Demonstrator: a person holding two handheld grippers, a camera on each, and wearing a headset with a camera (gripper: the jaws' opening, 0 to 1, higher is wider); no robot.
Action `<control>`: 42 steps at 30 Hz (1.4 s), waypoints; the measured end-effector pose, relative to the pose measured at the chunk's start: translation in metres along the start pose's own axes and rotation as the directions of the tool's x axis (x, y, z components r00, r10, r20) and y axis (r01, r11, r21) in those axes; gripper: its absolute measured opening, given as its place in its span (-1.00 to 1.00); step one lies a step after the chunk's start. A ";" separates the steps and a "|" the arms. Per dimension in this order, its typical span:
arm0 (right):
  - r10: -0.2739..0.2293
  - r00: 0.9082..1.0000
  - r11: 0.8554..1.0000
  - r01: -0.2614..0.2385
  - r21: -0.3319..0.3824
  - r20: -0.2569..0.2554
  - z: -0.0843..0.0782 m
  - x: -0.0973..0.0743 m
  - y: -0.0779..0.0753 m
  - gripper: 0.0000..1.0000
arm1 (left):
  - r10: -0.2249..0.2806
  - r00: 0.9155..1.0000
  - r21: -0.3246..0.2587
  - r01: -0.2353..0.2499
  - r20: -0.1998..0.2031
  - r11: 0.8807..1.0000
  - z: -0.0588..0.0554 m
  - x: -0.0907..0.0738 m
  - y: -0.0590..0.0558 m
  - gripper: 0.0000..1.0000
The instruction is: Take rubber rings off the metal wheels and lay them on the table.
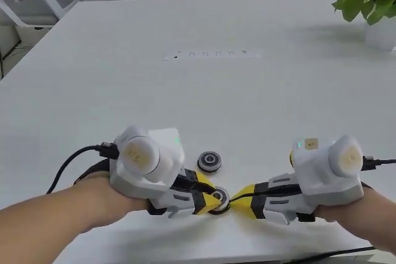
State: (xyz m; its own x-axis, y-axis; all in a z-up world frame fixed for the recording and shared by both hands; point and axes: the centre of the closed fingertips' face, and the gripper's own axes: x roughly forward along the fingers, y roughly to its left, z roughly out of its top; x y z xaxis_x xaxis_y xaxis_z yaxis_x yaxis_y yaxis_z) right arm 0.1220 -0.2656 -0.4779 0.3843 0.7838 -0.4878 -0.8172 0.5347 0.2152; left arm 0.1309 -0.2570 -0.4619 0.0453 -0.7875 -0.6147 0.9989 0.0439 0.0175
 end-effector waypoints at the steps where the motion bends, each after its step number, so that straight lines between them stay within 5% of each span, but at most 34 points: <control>1: -0.005 1.000 1.000 0.005 0.011 0.007 0.000 0.000 -0.001 -1.00 | 0.001 1.000 0.001 -0.001 -0.001 1.000 0.000 0.000 0.000 -0.86; 7: -0.032 0.996 0.984 0.017 0.178 0.083 0.007 -0.006 -0.006 -1.00 | 0.006 1.000 -0.001 -0.006 -0.006 1.000 0.000 0.000 0.000 -0.86; 13: -0.045 0.993 0.970 0.017 0.242 0.111 0.012 -0.005 -0.006 -1.00 | 0.018 1.000 0.002 -0.018 -0.015 1.000 0.000 0.000 0.000 -0.86; 42: -0.024 0.989 0.969 -0.013 0.248 0.145 0.020 -0.002 0.005 -1.00 | 0.038 0.998 0.004 -0.038 -0.047 0.999 0.000 0.000 0.001 -0.88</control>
State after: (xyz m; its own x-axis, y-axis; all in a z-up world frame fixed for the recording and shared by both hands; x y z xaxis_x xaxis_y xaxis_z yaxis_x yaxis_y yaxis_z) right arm 0.1258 -0.2583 -0.4584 0.4623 0.8082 -0.3649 -0.6902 0.5863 0.4242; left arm 0.1315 -0.2573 -0.4619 0.0829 -0.7553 -0.6501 0.9965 0.0717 0.0438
